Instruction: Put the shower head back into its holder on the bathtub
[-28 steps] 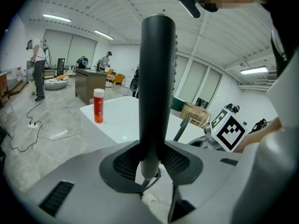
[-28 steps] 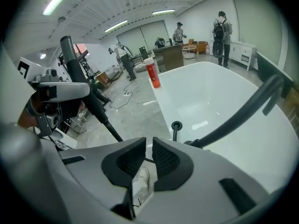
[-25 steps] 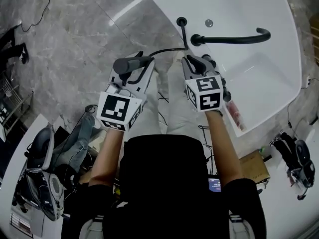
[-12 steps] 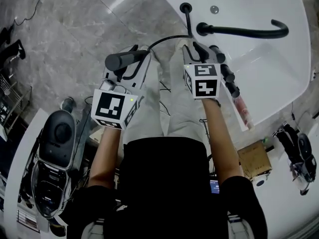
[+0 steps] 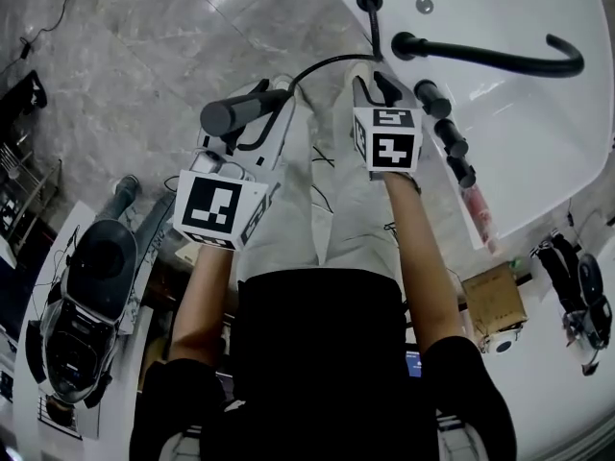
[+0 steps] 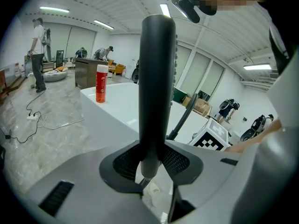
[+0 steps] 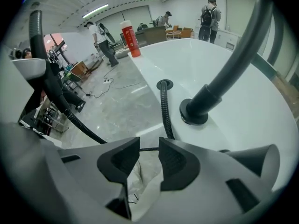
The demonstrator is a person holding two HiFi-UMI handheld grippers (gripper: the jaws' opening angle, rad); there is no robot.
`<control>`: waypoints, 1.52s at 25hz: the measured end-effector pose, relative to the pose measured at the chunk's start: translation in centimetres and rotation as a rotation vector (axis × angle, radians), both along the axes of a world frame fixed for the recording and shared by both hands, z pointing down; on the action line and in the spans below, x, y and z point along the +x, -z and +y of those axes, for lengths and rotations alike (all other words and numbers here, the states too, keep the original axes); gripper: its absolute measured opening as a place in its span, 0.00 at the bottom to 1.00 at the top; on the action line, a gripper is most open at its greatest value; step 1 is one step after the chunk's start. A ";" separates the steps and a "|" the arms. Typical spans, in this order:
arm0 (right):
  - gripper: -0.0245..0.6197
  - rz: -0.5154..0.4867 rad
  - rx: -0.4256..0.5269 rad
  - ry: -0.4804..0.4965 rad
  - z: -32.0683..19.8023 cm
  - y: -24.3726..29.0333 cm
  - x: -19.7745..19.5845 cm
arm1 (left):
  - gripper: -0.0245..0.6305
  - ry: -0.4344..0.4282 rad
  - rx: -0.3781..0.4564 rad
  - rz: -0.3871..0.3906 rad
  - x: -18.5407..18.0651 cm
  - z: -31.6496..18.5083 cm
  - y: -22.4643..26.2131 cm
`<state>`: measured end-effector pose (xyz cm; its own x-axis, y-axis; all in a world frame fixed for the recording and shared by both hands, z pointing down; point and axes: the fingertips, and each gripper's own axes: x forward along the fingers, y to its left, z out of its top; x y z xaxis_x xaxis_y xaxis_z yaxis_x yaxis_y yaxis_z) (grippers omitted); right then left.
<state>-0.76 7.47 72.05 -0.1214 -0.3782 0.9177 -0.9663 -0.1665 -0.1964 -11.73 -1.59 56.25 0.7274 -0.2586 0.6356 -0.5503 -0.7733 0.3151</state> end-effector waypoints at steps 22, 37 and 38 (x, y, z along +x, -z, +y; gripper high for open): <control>0.26 0.139 0.058 -0.068 -0.9 -0.8 0.8 | 0.26 -0.003 -0.020 0.002 -0.3 0.2 -0.9; 0.26 0.294 0.127 0.004 -2.9 -0.2 2.8 | 0.26 0.006 -0.024 -0.003 -0.2 0.4 -1.4; 0.26 0.296 0.132 0.009 -3.0 -0.1 2.7 | 0.26 0.005 -0.024 -0.001 -0.2 0.4 -1.4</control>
<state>1.94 4.43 72.10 0.1395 -0.4968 0.8566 -0.9860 -0.1499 0.0736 -11.89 -1.14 57.65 0.7256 -0.2470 0.6423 -0.5543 -0.7629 0.3328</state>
